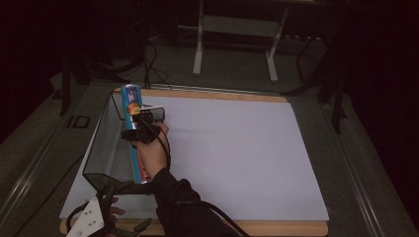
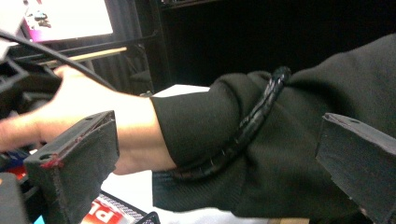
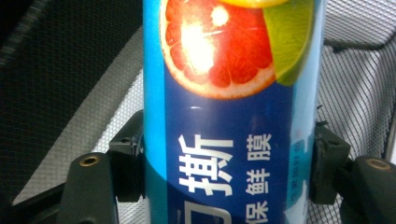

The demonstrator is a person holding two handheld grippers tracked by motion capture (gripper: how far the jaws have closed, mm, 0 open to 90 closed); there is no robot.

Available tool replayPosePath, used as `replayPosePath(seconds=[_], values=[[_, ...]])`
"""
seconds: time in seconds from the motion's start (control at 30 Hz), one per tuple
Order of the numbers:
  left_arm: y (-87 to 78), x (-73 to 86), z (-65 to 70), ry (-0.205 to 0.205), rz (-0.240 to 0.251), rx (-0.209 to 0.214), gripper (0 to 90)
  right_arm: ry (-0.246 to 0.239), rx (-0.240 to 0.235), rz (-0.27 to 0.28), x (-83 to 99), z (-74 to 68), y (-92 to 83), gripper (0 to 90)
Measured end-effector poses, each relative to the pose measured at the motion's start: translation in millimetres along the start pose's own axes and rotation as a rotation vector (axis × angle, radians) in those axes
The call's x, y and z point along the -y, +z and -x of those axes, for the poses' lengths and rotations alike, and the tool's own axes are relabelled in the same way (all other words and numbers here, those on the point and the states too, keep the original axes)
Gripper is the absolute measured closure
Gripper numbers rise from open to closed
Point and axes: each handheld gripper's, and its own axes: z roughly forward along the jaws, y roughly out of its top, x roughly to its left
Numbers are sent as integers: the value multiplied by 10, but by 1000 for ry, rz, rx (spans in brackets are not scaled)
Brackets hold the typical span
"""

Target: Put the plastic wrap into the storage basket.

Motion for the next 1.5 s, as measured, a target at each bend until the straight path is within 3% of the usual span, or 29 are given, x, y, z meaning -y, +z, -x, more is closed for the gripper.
replayPosePath(seconds=[0.17, 0.5, 0.73, 1.0, 1.17, 1.37, 1.5], values=[[5, 0, 3, 1, -1, 2, 6, 19, 60, -6, 77, 64, 67, 316], [4, 2, 3, 1, -6, 10, 6, 83, 77, -4, 101, 176, 131, 311], [5, 2, -1, -1, -9, 13, 6, 90, 84, -42, 109, 208, 217, 304], [9, 2, 0, 0, -11, 18, 6, 59, 92, -36, 114, 201, 217, 292], [14, 5, -4, -3, -14, 20, 6, -2, 69, -62, 84, 218, 207, 253], [25, 6, 2, -3, -19, 24, 6, -112, 42, 18, -24, 212, -23, 182], [27, 6, 6, -2, -19, 23, 6, -191, 12, 29, -83, 195, -183, 149]])
